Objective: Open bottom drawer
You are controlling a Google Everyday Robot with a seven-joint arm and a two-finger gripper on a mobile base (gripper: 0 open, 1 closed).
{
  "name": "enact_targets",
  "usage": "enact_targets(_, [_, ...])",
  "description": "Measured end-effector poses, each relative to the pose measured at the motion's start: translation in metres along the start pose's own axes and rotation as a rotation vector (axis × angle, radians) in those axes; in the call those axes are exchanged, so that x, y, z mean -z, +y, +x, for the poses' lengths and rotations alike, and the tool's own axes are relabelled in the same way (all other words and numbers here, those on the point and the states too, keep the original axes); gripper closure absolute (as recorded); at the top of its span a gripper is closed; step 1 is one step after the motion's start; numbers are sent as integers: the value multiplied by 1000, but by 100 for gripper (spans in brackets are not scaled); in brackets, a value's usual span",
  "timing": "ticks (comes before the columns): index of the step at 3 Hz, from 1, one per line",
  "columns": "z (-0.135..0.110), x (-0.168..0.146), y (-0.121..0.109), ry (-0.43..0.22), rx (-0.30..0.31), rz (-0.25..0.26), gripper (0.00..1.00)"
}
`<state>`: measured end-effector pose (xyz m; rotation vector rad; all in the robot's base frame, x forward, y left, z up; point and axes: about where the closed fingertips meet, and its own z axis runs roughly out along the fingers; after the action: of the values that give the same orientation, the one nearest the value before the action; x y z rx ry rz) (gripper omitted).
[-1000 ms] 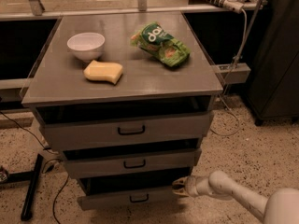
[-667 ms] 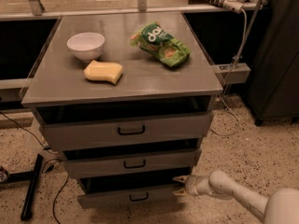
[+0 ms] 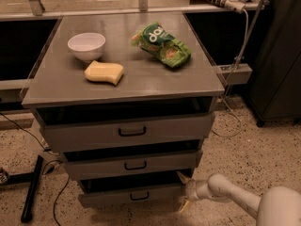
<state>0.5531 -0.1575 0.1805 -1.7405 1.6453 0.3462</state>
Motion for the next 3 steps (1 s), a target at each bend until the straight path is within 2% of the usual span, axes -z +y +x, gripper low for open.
enact_targets(2, [3, -11, 4, 11, -6, -21, 0])
enact_targets(3, [3, -11, 4, 10, -6, -21, 17])
